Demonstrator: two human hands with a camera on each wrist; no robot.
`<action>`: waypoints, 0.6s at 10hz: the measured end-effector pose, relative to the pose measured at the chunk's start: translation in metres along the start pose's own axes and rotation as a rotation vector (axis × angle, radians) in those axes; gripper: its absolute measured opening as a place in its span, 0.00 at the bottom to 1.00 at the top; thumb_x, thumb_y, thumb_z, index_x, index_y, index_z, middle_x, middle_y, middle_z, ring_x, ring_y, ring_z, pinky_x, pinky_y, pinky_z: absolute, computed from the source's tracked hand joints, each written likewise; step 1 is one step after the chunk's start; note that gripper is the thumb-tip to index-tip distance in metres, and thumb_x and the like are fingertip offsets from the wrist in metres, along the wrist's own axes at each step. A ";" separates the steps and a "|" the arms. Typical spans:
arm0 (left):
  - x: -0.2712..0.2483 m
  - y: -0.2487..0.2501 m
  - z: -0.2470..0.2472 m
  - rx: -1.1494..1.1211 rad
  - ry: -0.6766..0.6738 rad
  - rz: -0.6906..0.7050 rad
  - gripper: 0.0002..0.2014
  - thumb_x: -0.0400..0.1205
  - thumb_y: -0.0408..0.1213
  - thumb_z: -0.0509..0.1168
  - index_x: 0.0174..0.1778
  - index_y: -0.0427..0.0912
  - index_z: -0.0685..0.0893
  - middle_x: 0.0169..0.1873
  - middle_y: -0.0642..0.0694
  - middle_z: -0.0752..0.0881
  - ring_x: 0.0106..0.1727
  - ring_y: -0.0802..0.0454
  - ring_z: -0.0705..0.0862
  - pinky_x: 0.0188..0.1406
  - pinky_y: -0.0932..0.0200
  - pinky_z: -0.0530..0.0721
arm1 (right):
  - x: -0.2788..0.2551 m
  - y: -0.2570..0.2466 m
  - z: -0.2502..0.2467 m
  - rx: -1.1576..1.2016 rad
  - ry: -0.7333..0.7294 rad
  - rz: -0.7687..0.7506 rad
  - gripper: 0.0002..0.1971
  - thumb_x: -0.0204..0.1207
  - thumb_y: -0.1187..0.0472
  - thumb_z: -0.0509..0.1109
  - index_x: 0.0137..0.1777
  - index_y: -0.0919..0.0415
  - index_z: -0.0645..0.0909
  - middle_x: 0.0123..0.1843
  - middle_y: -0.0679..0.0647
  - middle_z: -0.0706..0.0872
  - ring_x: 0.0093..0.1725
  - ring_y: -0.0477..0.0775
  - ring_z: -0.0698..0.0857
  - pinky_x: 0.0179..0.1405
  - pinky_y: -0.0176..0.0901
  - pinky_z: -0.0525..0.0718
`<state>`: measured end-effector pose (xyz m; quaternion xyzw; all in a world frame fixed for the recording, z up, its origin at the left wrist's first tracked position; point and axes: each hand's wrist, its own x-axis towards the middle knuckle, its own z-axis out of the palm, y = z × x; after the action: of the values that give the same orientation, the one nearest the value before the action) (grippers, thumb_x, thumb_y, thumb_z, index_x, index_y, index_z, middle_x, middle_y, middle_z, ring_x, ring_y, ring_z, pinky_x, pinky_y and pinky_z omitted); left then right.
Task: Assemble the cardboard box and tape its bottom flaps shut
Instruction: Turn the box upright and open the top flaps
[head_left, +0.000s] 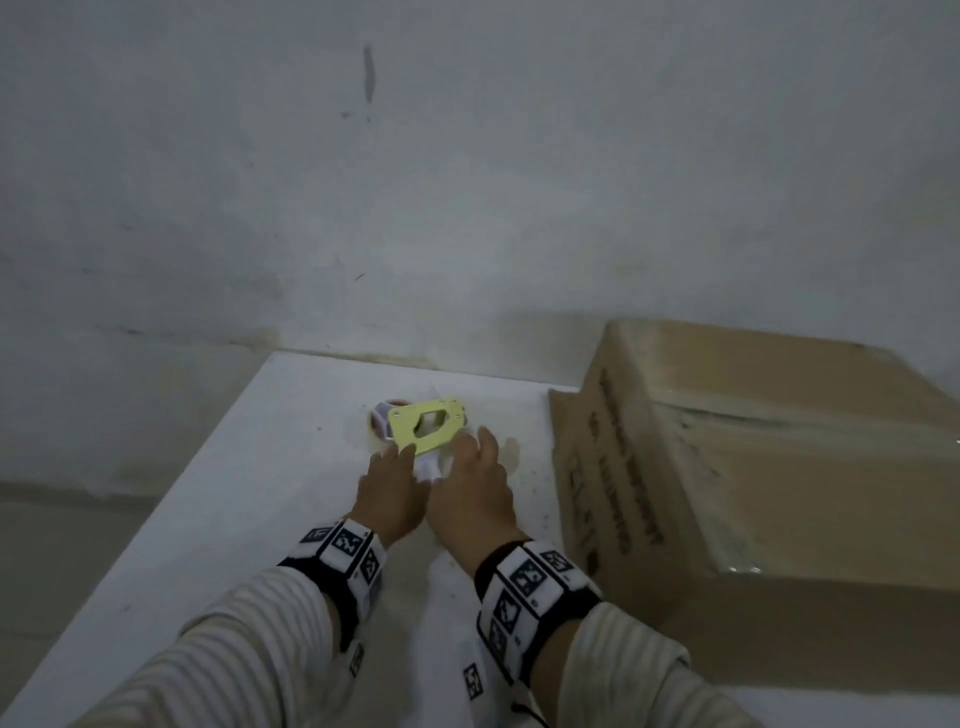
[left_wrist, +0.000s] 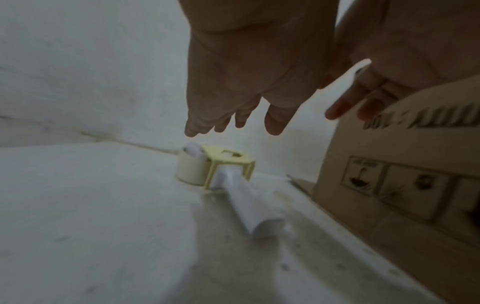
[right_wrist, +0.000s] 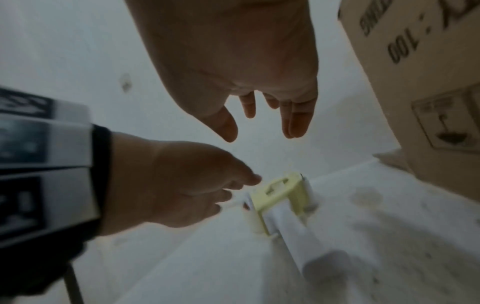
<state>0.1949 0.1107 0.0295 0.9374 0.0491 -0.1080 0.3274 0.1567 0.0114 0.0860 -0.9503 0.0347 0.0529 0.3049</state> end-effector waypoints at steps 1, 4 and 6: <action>-0.039 0.054 0.001 -0.329 -0.016 0.089 0.35 0.73 0.49 0.56 0.76 0.38 0.69 0.75 0.39 0.72 0.74 0.40 0.73 0.74 0.42 0.73 | -0.039 -0.002 -0.047 0.048 0.115 -0.080 0.26 0.78 0.64 0.58 0.77 0.56 0.63 0.83 0.54 0.55 0.77 0.61 0.63 0.75 0.51 0.66; -0.128 0.183 0.015 -0.654 0.091 0.257 0.20 0.85 0.38 0.52 0.74 0.47 0.74 0.68 0.49 0.76 0.71 0.49 0.74 0.66 0.58 0.76 | -0.100 0.063 -0.202 -0.032 0.210 -0.197 0.15 0.82 0.61 0.57 0.65 0.59 0.78 0.67 0.57 0.79 0.64 0.57 0.79 0.61 0.46 0.76; -0.154 0.204 0.027 -0.801 0.140 0.291 0.20 0.87 0.33 0.51 0.76 0.46 0.73 0.73 0.48 0.76 0.60 0.61 0.71 0.55 0.68 0.70 | -0.107 0.117 -0.203 -0.319 0.071 -0.313 0.17 0.85 0.56 0.55 0.68 0.58 0.78 0.67 0.57 0.82 0.65 0.59 0.80 0.63 0.48 0.77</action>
<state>0.0743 -0.0685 0.1682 0.7386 -0.0238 0.0306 0.6730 0.0552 -0.1984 0.1953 -0.9815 -0.1112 -0.0235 0.1539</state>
